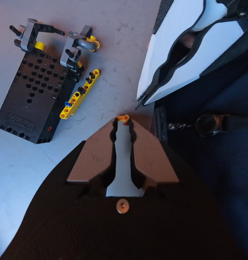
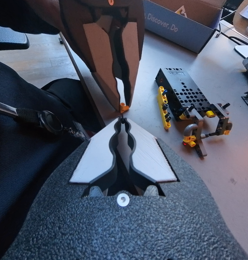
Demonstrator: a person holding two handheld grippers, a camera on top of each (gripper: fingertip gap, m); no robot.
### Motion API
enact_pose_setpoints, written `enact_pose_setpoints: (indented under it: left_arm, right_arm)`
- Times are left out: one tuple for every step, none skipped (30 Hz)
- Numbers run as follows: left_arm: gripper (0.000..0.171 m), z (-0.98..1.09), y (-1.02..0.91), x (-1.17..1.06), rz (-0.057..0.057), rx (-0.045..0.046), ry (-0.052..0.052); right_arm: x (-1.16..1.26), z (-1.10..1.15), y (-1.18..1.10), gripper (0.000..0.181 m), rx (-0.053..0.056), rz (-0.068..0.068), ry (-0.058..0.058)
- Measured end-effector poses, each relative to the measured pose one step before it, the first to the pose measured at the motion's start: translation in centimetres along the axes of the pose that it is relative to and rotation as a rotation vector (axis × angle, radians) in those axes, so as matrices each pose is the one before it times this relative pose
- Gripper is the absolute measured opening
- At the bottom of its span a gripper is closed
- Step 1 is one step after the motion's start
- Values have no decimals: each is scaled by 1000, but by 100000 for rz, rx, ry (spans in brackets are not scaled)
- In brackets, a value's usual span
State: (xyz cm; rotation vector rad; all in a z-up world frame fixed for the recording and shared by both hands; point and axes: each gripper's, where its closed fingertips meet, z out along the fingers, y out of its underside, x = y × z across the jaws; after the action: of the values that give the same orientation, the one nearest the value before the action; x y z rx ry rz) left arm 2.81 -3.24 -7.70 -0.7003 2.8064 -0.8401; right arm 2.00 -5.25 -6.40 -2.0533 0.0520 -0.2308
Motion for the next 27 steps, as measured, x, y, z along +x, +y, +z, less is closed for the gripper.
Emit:
enact_pose_setpoints:
  left_arm:
    - [14,25,-39,159,912,1055,1542]
    - [13,17,-30,195,696,1067,1811]
    - [13,6,-17,193,-50,962,1729]
    - [13,18,-45,278,-98,776,2021]
    - [13,22,-17,302,867,466,1402]
    - [13,23,-1,299,2006,161,678]
    - [13,31,6,90,2337,74,-1124]
    - [14,4,-30,16,2123,126,-1387]
    - [14,-4,-18,12,1451,215,-744]
    - [14,7,-31,-13,1026,467,-383]
    - [14,19,-50,-99,79,554,-502]
    - [14,18,-29,-88,-229,476,-481]
    - [14,10,-1,-13,502,429,-141]
    - [14,-10,9,12,217,78,115]
    - [13,9,-22,14,-396,255,402]
    - [13,16,-24,16,-119,766,597]
    - [13,11,-3,11,130,1076,635]
    - [13,-10,-1,17,-87,1164,869]
    - [13,8,0,77,-1,1217,1401]
    - [13,-3,11,79,-134,1144,1499]
    - [14,-8,19,44,-300,733,1401]
    - [14,-5,12,36,862,841,1109]
    - [14,-11,-6,7,1812,1086,518]
    - [13,4,-8,5,693,967,612]
    - [14,-16,2,-1,218,1079,704]
    - [14,-22,32,-30,127,890,514]
    - [13,-66,59,-33,-75,264,437]
  right_arm:
    - [43,-3,27,3,-176,-119,921]
    - [20,-22,39,3,-197,-459,1005]
    - [-44,-26,42,3,-139,-882,912]
    - [-126,-27,6,3,122,-1000,540]
    - [-158,-26,-32,3,304,-693,215]
    - [-137,-3,-35,3,181,-518,129]
    - [-94,25,14,3,-255,-714,53]
    - [-112,37,26,3,-537,-1039,-280]
    - [-138,38,35,3,-738,-1219,-627]
    - [-96,39,60,3,-860,-1095,-398]
    - [-14,31,54,3,-639,-795,-50]
    - [13,30,30,3,-286,-460,1]
    - [64,19,15,3,-43,-242,83]
    - [97,12,12,3,210,-241,170]
    - [76,9,-19,3,598,-210,-134]
    - [44,-19,-37,3,686,49,-513]
    - [3,-12,-39,3,640,316,-955]
    - [-28,-14,-76,3,774,447,-1144]
    - [-40,-2,-82,3,964,280,-1280]
    - [-108,11,-114,3,1223,-47,-1699]
    - [-97,15,-100,3,1072,-298,-1435]
    - [-48,34,-24,3,235,-634,-849]
    - [-49,38,34,3,-480,-821,-517]
    - [-72,54,80,3,-985,-1235,-293]
    - [-78,68,119,3,-1487,-1945,-39]
    - [-18,118,155,3,-1914,-2519,504]
    - [46,149,133,3,-1648,-2506,949]
